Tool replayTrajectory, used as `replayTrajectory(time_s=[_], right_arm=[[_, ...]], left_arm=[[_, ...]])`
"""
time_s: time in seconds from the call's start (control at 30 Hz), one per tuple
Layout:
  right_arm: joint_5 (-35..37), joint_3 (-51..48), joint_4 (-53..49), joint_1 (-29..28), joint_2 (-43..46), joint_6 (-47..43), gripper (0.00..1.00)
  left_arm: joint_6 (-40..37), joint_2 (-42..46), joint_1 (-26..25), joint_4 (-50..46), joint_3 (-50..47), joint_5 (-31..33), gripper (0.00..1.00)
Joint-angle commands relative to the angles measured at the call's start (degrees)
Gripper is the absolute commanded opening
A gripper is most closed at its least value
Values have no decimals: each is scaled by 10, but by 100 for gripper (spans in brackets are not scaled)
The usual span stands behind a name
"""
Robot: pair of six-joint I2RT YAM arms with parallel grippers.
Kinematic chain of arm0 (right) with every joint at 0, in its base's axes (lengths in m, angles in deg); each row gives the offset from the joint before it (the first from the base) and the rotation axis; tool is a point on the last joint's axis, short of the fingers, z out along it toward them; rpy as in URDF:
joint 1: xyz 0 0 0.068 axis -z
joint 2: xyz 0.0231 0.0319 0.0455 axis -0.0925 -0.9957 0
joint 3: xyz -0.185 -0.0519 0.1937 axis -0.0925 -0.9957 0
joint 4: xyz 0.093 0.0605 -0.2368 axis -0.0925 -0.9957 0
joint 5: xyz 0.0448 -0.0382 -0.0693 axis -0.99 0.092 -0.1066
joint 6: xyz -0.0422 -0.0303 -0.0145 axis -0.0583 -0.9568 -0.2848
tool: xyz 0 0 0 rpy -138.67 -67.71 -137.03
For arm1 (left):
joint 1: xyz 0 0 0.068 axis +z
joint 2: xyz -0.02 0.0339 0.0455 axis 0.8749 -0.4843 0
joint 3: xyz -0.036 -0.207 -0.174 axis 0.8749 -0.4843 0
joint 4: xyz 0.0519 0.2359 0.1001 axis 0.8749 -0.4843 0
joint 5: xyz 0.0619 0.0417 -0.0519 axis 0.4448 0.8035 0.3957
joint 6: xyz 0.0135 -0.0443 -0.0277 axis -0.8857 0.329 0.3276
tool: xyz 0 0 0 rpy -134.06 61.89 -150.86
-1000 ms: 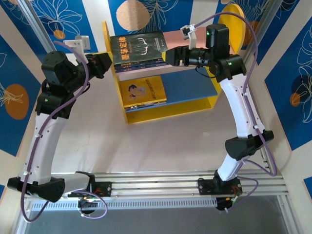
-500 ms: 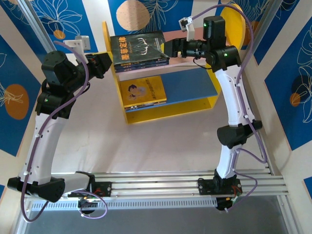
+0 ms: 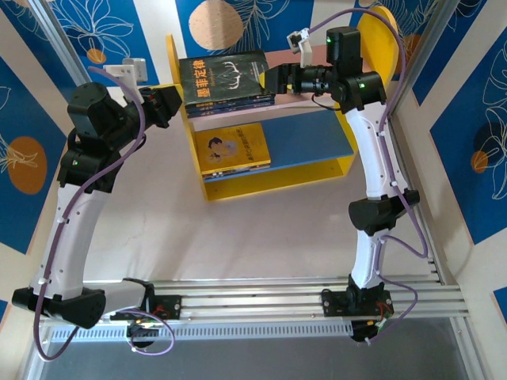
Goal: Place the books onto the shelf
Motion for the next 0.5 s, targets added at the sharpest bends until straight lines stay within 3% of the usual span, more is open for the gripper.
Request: replayTrajectory(time_s=[0.0, 0.47], right_arm=[[-34, 22, -7, 3, -9, -4, 66], [-94, 41, -2, 1, -19, 12, 66]], left_arm=[[-9, -1, 3, -10, 13, 4, 22], [-11, 3, 3, -12, 13, 5, 22]])
